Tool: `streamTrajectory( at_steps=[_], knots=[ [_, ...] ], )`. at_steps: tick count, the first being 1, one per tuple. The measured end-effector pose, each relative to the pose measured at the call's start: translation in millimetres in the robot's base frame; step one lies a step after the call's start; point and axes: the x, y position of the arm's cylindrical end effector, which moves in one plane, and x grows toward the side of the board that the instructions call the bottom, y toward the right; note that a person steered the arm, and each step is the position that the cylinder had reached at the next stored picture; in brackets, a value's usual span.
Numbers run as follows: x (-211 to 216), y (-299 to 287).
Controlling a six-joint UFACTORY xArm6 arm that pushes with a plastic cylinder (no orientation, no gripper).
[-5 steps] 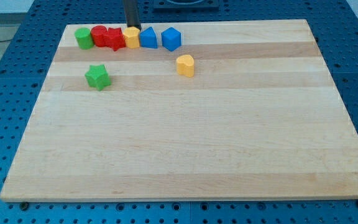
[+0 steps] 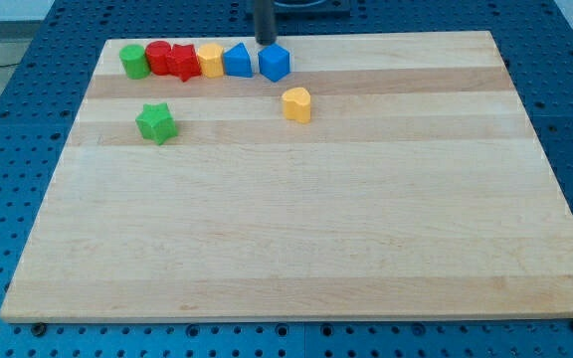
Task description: Place the arm to the bottom of the red star
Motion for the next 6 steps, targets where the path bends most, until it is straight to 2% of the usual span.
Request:
streamTrajectory(
  at_steps=[1, 2, 3, 6],
  knots=[
    [26, 45],
    [70, 80],
    [107, 69],
    [116, -61]
  ],
)
